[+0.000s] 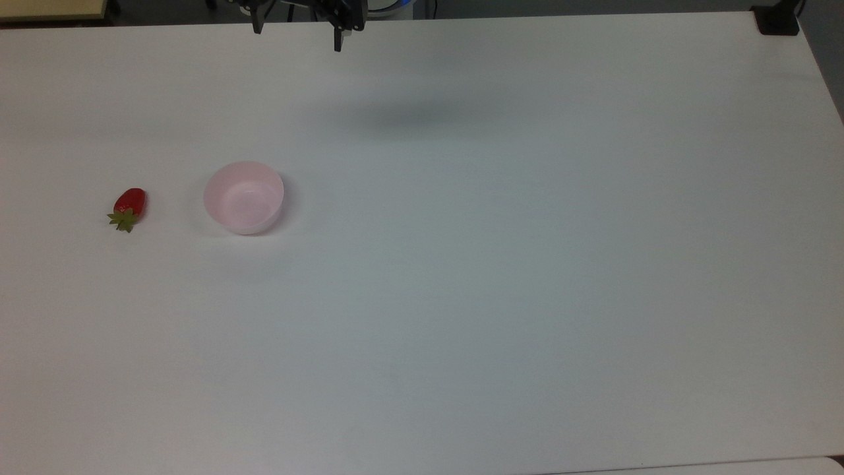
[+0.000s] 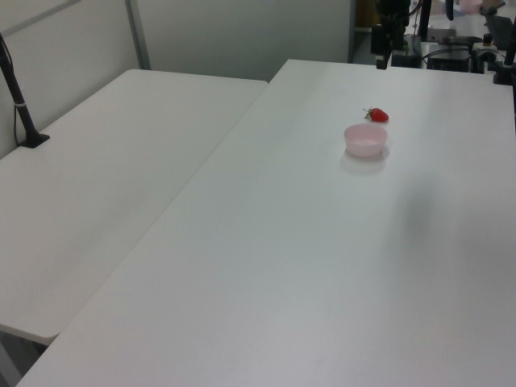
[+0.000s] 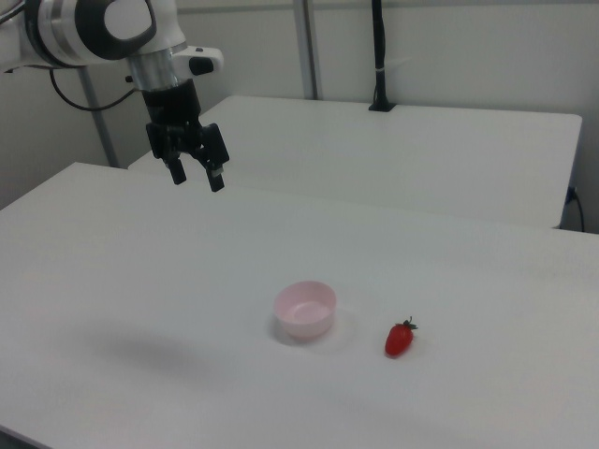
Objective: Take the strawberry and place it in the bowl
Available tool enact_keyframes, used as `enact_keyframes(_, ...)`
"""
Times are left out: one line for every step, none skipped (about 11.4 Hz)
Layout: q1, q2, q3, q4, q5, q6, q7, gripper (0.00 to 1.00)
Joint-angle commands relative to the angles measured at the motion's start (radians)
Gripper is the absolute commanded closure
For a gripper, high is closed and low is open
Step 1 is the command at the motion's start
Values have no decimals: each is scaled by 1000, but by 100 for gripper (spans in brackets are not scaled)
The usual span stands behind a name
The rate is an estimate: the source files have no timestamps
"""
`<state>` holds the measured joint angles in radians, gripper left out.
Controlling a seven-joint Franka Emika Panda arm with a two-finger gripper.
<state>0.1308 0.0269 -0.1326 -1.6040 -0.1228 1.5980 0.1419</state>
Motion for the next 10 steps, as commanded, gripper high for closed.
enact_keyframes(18,-28,-27,-19,15,4,-16,0)
enact_keyframes(18,-30,-27,-19,15,0,-16,0)
enact_keyframes(18,-30,-27,-19,15,0,-16,0)
enact_keyframes(18,-28,-27,-19,15,0,-15,0)
enact_keyframes(18,-28,-25,-19,15,0,-16,0)
enact_keyframes(18,-28,-25,-19,15,0,-16,0)
enact_keyframes(18,-27,-25,-19,15,3,-16,0)
enact_keyframes(18,-22,-25,-19,15,8,-18,0)
enact_keyframes(15,-18,-25,-17,15,11,-19,0)
enact_keyframes(3,-15,-25,-17,15,11,-40,0)
